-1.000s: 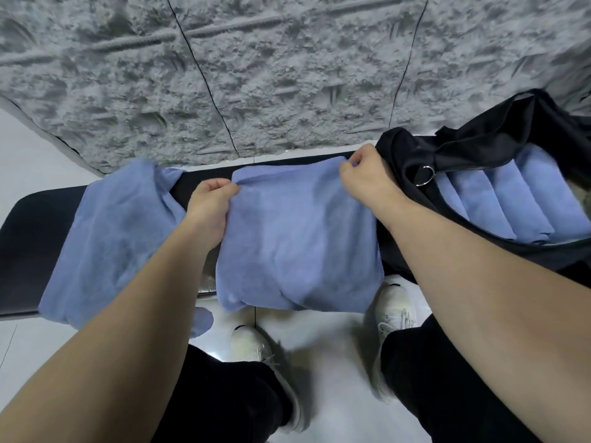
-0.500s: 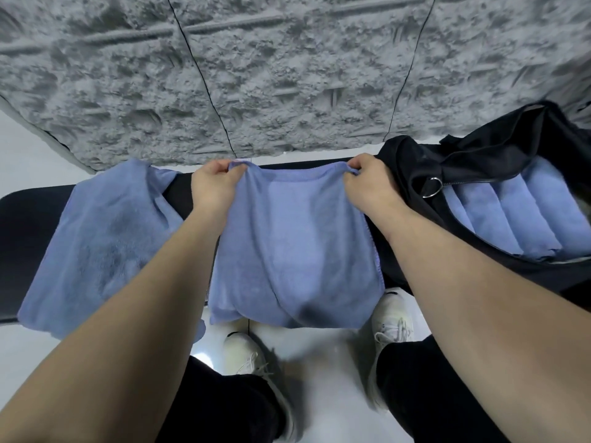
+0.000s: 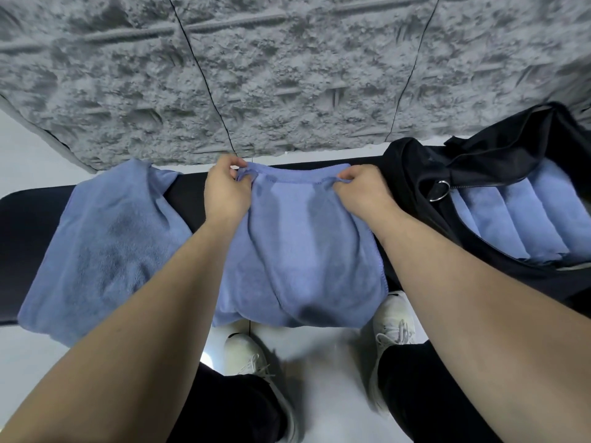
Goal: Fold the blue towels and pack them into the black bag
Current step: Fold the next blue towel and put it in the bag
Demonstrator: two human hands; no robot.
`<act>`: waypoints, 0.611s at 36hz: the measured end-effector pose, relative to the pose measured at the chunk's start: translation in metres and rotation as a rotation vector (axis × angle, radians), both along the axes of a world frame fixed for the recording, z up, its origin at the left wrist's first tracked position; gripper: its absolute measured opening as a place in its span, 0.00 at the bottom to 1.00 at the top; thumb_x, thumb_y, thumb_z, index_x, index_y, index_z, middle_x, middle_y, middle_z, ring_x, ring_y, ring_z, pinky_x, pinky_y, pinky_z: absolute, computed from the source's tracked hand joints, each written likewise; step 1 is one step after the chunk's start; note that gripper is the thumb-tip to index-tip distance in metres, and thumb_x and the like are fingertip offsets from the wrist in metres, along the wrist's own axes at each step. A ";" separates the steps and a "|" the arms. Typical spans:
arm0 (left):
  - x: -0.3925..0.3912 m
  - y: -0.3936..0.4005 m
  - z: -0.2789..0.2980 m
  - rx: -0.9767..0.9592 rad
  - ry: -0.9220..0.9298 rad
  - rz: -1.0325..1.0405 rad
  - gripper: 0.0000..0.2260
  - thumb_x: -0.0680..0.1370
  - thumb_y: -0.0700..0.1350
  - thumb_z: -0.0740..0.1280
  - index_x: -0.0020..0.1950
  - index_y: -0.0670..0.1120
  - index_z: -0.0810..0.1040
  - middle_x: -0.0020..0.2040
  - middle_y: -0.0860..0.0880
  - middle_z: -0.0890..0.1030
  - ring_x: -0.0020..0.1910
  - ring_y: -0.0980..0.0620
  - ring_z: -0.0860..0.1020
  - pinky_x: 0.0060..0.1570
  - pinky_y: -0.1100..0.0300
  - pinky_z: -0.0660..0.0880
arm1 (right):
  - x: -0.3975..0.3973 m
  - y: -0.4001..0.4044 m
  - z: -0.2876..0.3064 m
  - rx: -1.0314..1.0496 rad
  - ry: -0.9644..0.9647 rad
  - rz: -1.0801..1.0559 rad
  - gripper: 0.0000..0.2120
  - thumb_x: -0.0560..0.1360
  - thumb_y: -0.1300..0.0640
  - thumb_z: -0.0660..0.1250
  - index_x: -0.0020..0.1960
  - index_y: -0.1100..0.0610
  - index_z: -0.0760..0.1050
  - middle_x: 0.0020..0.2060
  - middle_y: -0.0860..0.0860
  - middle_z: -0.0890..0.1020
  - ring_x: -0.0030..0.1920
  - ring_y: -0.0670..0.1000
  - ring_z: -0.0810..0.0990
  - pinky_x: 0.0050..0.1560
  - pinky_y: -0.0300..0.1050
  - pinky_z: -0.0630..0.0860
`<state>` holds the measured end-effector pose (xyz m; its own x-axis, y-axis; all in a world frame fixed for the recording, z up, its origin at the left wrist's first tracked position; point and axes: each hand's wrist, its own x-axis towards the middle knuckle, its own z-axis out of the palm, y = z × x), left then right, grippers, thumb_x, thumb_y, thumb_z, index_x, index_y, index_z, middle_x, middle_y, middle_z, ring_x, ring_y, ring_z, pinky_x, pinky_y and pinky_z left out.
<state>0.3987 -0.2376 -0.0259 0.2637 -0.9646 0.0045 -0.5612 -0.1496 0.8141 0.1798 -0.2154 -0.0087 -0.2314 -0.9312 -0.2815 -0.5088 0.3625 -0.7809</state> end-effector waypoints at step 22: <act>0.011 0.009 0.013 0.203 0.873 0.314 0.07 0.78 0.35 0.67 0.43 0.45 0.78 0.31 0.48 0.76 0.30 0.52 0.73 0.37 0.60 0.74 | 0.013 0.010 0.005 -0.025 -0.098 0.071 0.11 0.75 0.55 0.68 0.46 0.63 0.80 0.35 0.49 0.76 0.37 0.47 0.72 0.40 0.42 0.70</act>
